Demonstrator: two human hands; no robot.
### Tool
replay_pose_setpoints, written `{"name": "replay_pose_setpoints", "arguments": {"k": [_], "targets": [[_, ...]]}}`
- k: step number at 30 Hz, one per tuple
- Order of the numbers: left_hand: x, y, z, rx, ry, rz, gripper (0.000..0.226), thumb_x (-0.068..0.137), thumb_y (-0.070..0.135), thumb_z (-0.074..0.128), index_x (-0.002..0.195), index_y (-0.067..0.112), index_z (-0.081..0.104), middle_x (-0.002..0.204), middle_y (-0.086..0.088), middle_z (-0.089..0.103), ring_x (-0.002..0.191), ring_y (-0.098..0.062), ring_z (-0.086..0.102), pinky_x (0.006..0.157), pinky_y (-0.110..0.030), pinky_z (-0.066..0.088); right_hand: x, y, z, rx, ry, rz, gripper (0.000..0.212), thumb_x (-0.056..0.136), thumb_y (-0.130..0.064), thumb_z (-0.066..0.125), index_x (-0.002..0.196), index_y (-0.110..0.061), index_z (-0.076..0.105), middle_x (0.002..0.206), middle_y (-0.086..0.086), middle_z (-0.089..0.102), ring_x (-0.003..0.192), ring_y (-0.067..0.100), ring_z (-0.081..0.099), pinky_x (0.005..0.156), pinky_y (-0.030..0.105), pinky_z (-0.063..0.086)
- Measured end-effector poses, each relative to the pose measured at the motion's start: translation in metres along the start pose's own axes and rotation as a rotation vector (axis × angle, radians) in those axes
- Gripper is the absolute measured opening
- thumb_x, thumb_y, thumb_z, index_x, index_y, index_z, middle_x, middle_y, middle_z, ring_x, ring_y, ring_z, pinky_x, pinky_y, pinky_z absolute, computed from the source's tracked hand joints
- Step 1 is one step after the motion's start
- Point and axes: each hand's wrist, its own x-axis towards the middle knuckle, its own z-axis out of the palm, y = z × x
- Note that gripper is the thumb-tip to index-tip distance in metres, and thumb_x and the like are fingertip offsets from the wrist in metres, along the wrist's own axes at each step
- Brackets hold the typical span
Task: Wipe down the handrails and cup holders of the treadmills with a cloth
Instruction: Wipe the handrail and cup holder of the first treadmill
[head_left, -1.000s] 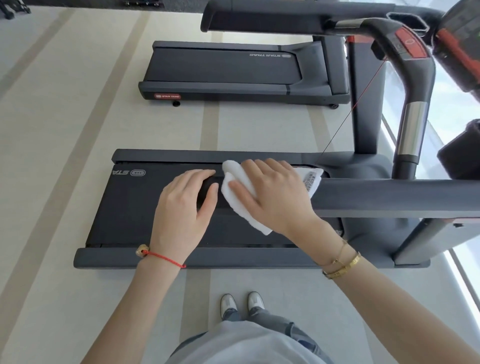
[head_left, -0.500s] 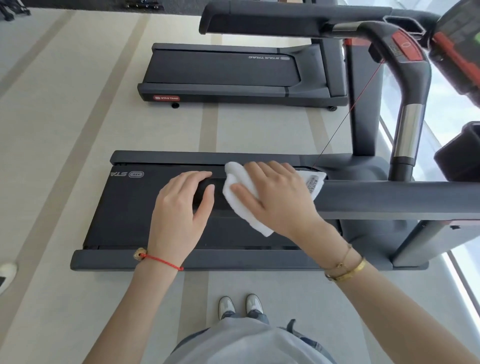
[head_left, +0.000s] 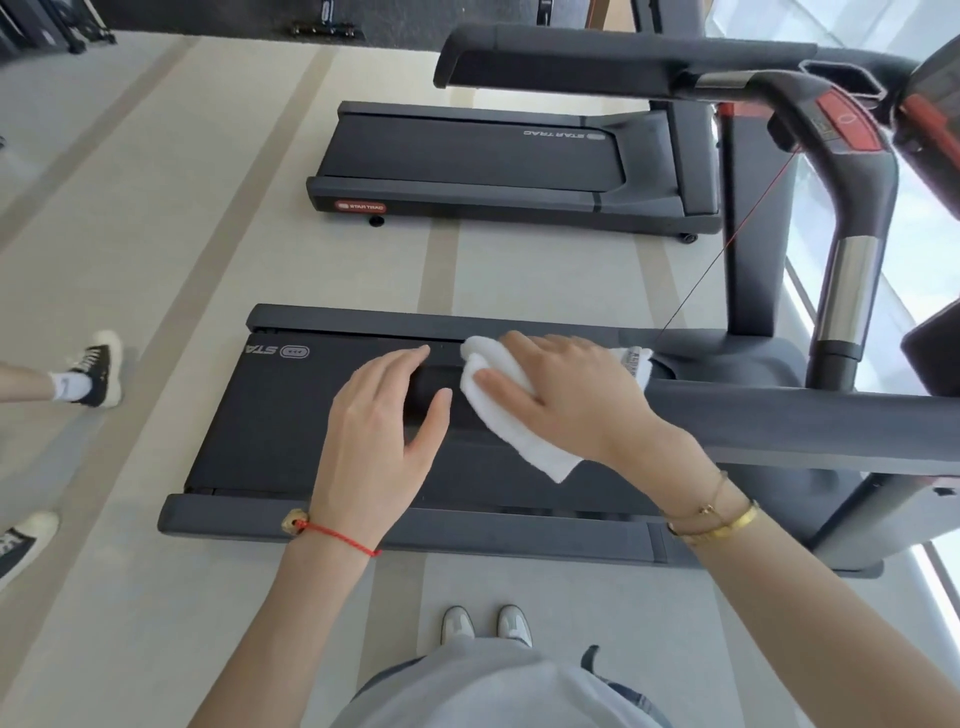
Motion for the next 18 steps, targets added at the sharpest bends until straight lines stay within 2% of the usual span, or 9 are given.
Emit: {"name": "replay_pose_setpoints", "arguments": {"k": [4, 8, 13, 18], "targets": [[-0.004, -0.003, -0.003, -0.029, -0.001, -0.021, 0.044, 0.097, 0.032, 0.051, 0.136, 0.013, 0.054, 0.134, 0.003, 0.058, 0.128, -0.012, 0.049, 0.110, -0.025, 0.036, -0.023, 0.014, -0.003, -0.042, 0.088, -0.044, 0.048, 0.098, -0.056, 0.030, 0.093, -0.016, 0.056, 0.073, -0.005, 0.055, 0.067, 0.020, 0.048, 0.068, 0.033, 0.038], [-0.007, -0.009, -0.006, -0.041, 0.014, -0.052, 0.043, 0.098, 0.031, 0.047, 0.137, 0.013, 0.054, 0.134, 0.004, 0.057, 0.128, -0.010, 0.048, 0.107, -0.011, 0.029, -0.004, 0.000, 0.001, -0.077, 0.033, -0.040, 0.050, 0.097, -0.056, 0.024, 0.093, -0.016, 0.055, 0.073, -0.005, 0.056, 0.065, 0.019, 0.048, 0.067, 0.032, 0.038], [-0.009, -0.015, -0.007, -0.105, 0.009, -0.060, 0.038, 0.102, 0.024, 0.040, 0.137, 0.017, 0.053, 0.133, 0.009, 0.058, 0.125, -0.007, 0.050, 0.103, -0.009, 0.033, 0.025, -0.035, 0.012, -0.019, 0.006, -0.114, 0.049, 0.097, -0.055, 0.025, 0.094, -0.016, 0.052, 0.072, -0.007, 0.051, 0.064, 0.020, 0.048, 0.065, 0.030, 0.034], [-0.009, -0.021, -0.007, -0.084, 0.002, -0.047, 0.039, 0.102, 0.021, 0.039, 0.139, 0.014, 0.052, 0.135, 0.005, 0.057, 0.128, -0.009, 0.049, 0.106, -0.009, 0.031, -0.002, -0.016, 0.008, -0.082, 0.084, -0.120, 0.052, 0.099, -0.056, 0.027, 0.103, -0.015, 0.058, 0.082, -0.003, 0.060, 0.073, 0.021, 0.053, 0.071, 0.032, 0.039]]}}
